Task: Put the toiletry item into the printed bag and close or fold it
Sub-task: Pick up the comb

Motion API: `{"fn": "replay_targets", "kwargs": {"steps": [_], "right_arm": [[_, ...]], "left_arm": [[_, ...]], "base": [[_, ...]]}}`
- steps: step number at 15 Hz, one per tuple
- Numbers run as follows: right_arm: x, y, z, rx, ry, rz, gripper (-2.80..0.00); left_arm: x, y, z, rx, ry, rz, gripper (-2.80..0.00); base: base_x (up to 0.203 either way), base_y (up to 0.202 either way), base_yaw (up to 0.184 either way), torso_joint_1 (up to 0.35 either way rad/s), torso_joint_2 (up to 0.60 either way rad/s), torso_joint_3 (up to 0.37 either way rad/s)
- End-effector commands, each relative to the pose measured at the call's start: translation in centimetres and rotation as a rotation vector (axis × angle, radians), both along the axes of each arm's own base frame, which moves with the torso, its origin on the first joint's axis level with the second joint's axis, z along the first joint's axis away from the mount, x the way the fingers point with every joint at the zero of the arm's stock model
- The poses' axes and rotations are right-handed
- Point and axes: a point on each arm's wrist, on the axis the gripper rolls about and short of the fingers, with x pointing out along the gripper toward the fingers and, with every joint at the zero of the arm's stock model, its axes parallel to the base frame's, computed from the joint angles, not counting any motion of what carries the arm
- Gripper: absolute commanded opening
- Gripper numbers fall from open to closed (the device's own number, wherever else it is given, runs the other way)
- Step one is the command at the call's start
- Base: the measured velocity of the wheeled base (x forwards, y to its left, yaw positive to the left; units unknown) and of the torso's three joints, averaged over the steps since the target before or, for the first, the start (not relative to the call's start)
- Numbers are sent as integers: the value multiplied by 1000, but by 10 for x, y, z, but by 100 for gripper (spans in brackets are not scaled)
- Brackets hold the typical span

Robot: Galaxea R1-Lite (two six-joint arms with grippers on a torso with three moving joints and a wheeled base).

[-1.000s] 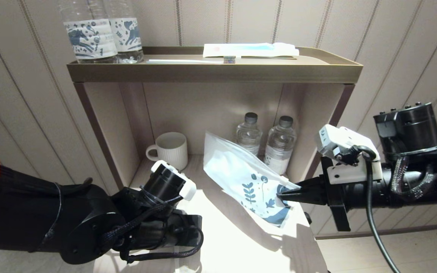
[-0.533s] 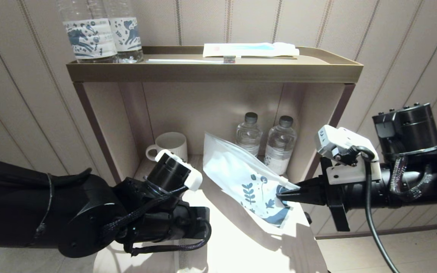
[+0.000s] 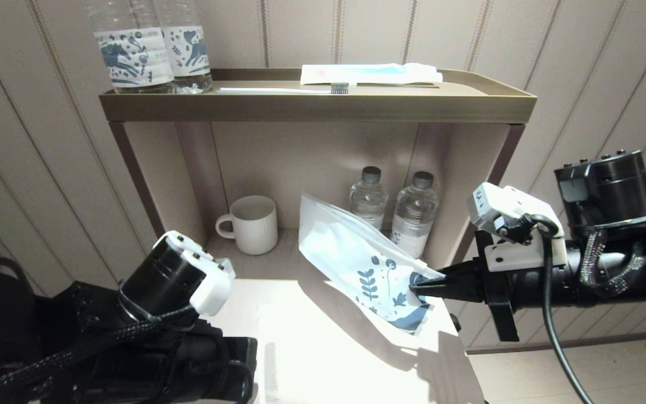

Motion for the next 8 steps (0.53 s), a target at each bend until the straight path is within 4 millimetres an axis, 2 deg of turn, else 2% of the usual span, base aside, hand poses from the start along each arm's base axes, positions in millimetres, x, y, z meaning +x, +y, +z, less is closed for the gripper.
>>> {"fn": "replay_targets", "kwargs": {"steps": [1,3,4,8], "right_arm": [[-1,0,1,2,-6,5,-280],[-1,0,1,2,-7,5,-280],[-1,0,1,2,-6,4,-280],[-1,0,1,2,-7,4,-280]], "left_arm": [[-10,12,-5,6,26,25,-280],[-14,15,-9,1,52,47,-280],[-15,15,-10,-1,57,51,0],[-21,13,-13,-19,98,83,0]], "base": [[0,0,0,0,0,0],[0,0,0,0,0,0],[0,0,0,0,0,0],[0,0,0,0,0,0]]}}
